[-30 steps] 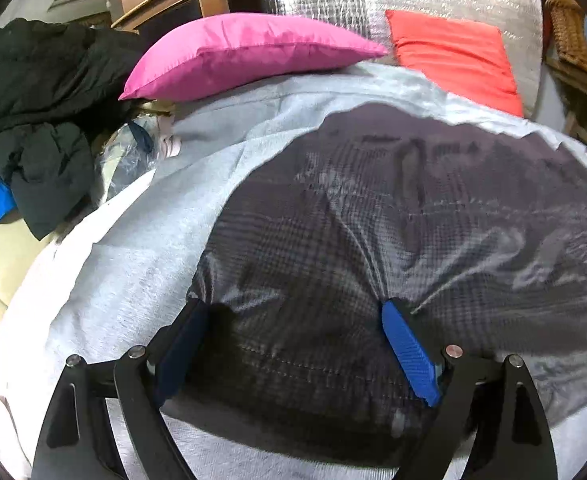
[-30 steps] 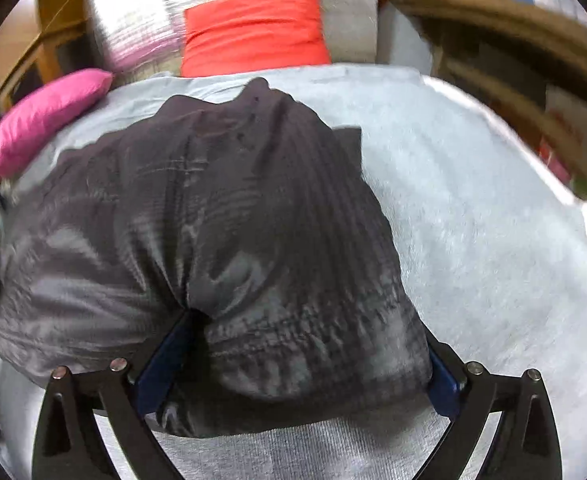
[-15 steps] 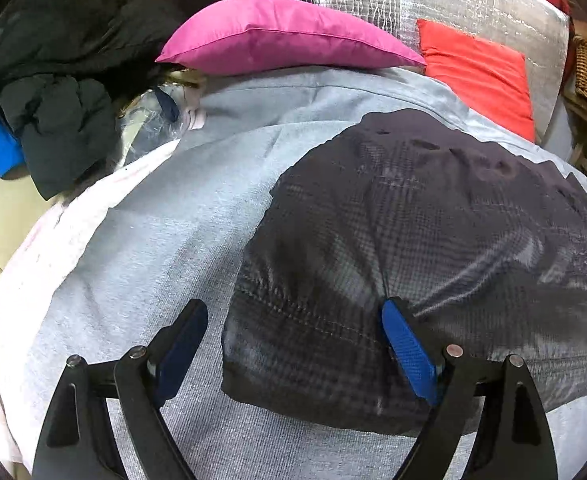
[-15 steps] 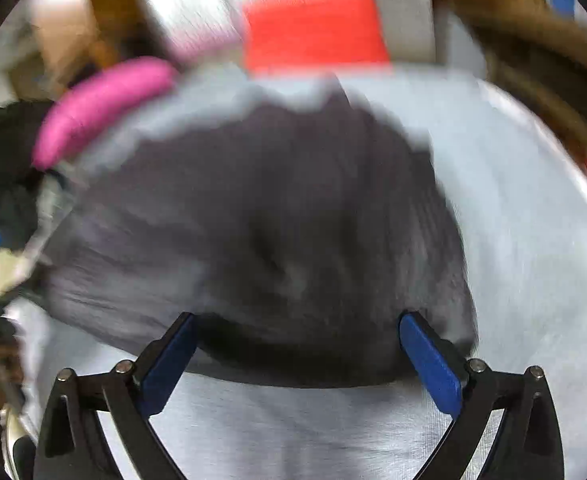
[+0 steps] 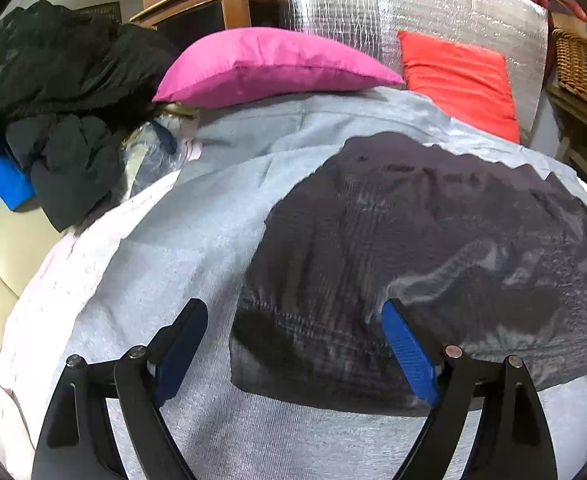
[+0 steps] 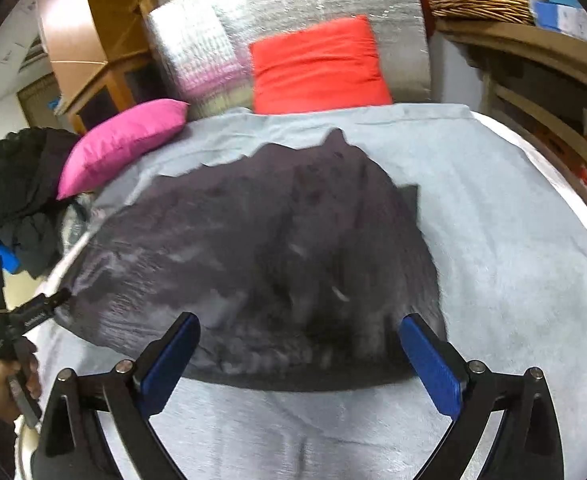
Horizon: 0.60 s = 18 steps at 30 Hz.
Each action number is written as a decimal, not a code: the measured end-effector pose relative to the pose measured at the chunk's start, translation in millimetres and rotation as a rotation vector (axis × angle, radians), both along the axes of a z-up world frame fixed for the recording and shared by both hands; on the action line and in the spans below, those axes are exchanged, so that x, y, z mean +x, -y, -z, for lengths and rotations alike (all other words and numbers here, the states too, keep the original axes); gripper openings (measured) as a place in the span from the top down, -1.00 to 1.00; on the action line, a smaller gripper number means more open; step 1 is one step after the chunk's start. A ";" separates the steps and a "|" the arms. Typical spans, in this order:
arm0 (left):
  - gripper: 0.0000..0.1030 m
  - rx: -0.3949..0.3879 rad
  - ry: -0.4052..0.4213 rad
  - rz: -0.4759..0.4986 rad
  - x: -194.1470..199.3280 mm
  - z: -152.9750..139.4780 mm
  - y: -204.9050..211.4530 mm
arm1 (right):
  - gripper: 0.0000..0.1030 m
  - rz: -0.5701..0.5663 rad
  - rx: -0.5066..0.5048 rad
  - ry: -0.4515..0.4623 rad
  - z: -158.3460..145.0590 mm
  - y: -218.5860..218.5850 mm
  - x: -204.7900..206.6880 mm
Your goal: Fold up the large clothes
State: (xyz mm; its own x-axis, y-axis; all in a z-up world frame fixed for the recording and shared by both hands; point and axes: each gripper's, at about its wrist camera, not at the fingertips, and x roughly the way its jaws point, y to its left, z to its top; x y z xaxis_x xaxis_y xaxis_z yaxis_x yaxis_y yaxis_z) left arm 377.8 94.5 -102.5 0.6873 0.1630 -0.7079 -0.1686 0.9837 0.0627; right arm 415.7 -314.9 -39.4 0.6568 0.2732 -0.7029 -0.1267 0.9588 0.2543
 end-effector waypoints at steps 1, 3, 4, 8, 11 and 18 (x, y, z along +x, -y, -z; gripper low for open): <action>-0.73 -0.005 0.002 0.006 2.0 -3.6 -0.2 | -0.97 -0.006 0.006 0.001 -3.1 -2.2 5.1; -0.73 -0.002 0.007 0.008 6.9 -7.3 -0.8 | -0.97 -0.011 0.023 -0.002 -6.2 -0.5 12.8; -0.73 0.001 0.010 0.014 11.4 -9.7 -1.0 | -0.97 -0.017 0.042 -0.005 -8.5 2.2 20.2; -0.73 0.008 0.011 0.050 35.4 -15.9 1.9 | -0.97 -0.006 0.053 -0.013 -11.9 10.8 55.1; -0.73 -0.029 -0.007 0.134 71.0 -23.9 6.6 | -0.97 -0.002 0.063 -0.034 -15.3 23.2 84.7; -0.73 -0.076 -0.164 0.281 188.4 -10.4 11.1 | -0.76 -0.002 0.047 -0.124 -8.4 44.6 192.3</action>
State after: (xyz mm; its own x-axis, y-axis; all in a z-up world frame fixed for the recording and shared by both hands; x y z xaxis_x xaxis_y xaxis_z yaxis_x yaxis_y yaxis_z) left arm 566.3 83.4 -92.1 0.5739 -0.0743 -0.8156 0.1159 0.9932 -0.0089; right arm 608.0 -359.5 -31.0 0.5651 0.3093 -0.7648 -0.0936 0.9451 0.3130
